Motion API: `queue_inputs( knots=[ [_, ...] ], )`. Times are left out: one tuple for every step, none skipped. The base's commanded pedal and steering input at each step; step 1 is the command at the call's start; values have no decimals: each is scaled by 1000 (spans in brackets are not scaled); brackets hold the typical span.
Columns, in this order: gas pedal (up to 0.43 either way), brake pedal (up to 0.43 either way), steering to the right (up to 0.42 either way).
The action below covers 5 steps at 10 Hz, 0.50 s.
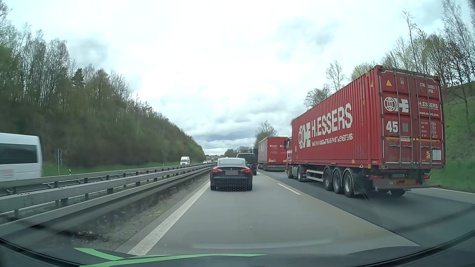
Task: Follow the waypoints while adhering to traffic rules and regulations
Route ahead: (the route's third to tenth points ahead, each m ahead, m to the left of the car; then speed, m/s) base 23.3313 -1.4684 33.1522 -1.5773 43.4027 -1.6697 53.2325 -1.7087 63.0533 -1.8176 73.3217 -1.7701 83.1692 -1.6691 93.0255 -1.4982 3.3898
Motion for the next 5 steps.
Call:
queue_inputs(
  knots=[
    [98,0,-3],
    [110,0,-4],
    [110,0,-5],
    [110,0,-5],
    [110,0,-5]
  ],
)
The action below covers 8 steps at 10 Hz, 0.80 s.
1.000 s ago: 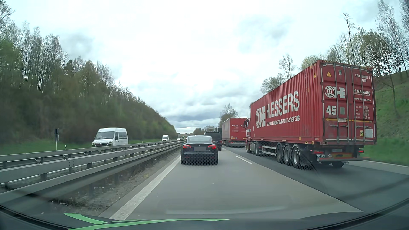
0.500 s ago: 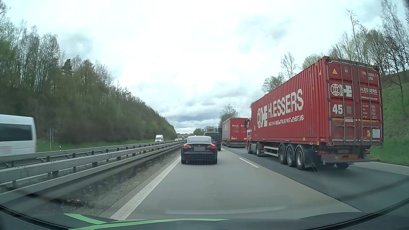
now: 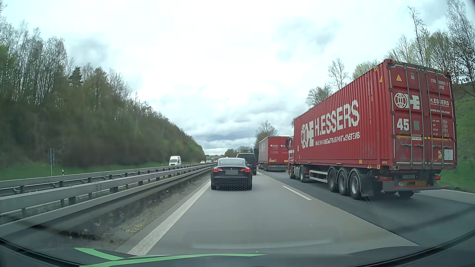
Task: Follow the waypoints while adhering to traffic rules and regulations
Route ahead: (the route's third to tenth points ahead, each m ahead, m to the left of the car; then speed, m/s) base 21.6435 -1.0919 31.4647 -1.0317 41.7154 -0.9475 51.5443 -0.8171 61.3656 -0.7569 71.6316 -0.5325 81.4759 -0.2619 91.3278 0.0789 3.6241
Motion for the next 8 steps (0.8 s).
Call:
queue_inputs(
  knots=[
    [110,0,-5],
    [110,0,-5],
    [110,0,-5],
    [110,0,-5],
    [110,0,-5],
    [110,0,-5],
    [110,0,-5],
    [110,0,-5]
  ],
)
